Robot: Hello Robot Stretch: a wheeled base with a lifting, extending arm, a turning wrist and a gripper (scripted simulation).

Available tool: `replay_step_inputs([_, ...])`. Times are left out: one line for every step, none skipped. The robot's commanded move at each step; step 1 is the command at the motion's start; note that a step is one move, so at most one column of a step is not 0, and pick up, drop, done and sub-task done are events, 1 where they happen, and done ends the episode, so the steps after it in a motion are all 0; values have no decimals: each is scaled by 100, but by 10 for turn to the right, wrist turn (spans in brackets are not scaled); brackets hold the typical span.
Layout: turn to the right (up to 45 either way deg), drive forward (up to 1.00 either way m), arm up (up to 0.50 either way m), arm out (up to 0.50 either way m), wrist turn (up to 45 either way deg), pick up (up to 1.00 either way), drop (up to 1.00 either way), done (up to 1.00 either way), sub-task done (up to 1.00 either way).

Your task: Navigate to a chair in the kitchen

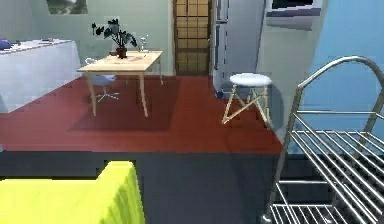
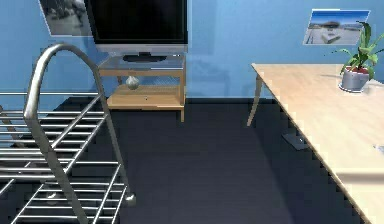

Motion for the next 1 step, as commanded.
replay_step_inputs([90, 0, 0, 0, 0, 0, 0, 0, 0])
